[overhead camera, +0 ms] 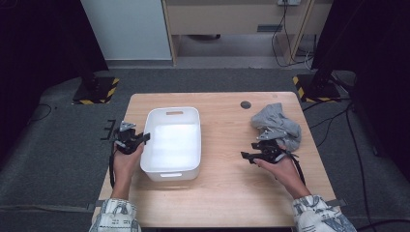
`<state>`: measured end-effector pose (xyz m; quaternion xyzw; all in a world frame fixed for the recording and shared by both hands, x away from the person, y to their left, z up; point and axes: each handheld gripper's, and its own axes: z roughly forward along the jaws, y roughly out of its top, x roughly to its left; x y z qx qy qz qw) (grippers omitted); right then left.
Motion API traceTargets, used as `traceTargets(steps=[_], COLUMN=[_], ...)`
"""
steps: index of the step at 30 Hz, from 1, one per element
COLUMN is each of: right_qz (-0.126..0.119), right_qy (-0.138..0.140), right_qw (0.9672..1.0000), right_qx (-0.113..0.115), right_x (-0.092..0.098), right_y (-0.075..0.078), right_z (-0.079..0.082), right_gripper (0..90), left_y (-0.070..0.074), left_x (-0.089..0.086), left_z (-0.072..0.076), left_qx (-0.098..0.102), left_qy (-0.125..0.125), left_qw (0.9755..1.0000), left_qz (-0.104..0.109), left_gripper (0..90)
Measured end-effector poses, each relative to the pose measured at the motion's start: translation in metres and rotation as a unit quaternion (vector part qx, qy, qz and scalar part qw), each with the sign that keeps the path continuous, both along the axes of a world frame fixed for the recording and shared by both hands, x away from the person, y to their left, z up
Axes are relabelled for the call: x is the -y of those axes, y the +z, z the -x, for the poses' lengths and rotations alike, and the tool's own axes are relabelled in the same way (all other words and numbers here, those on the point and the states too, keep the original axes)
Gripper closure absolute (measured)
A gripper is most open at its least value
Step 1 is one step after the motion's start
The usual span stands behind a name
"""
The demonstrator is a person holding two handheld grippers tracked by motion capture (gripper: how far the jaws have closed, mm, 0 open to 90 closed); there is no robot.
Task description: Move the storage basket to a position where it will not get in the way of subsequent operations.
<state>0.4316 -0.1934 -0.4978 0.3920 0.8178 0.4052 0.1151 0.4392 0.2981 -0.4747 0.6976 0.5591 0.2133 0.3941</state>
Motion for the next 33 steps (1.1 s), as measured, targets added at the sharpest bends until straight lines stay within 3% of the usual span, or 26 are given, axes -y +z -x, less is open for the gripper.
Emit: traceTargets(steps=[12, 17, 19, 21, 23, 26, 30, 33], right_qz=[-0.002, -0.002, 0.002, 0.008, 0.010, 0.012, 0.018, 0.022], right_qy=[0.001, 0.000, 0.001, 0.001, -0.003, -0.004, -0.001, -0.001], right_qw=[1.0000, 1.0000, 1.0000, 0.9999, 0.9999, 0.9999, 0.9997, 0.9997], right_qx=[-0.001, 0.002, 0.006, 0.009, 0.010, 0.010, 0.013, 0.015], right_x=[-0.001, -0.002, -0.002, -0.002, -0.002, -0.001, -0.002, -0.002], right_y=[-0.001, -0.001, -0.001, 0.000, 0.000, 0.000, 0.001, 0.001], right_z=[0.001, 0.001, 0.001, 0.001, 0.002, 0.001, 0.002, 0.002], right_gripper=[34.0, 30.6, 29.3, 28.6, 28.2, 28.2, 28.2, 28.2], left_y=[0.000, -0.001, 0.001, 0.004, 0.006, 0.006, 0.004, 0.002], left_x=[-0.025, -0.027, -0.027, -0.029, -0.030, -0.027, -0.025, -0.023], left_z=[0.000, 0.000, 0.002, 0.006, 0.011, 0.016, 0.019, 0.020], left_qx=[0.000, 0.008, 0.014, 0.017, 0.018, 0.008, -0.001, -0.009], left_qy=[0.011, 0.013, 0.028, 0.033, 0.035, 0.028, 0.026, 0.022], left_qw=[0.9999, 0.9999, 0.9995, 0.9993, 0.9991, 0.9996, 0.9996, 0.9995], left_qz=[0.004, 0.001, -0.007, 0.005, 0.014, -0.004, -0.010, -0.021], left_gripper=[74.4, 73.3, 66.7, 57.5, 54.3, 51.1, 54.1, 62.0])
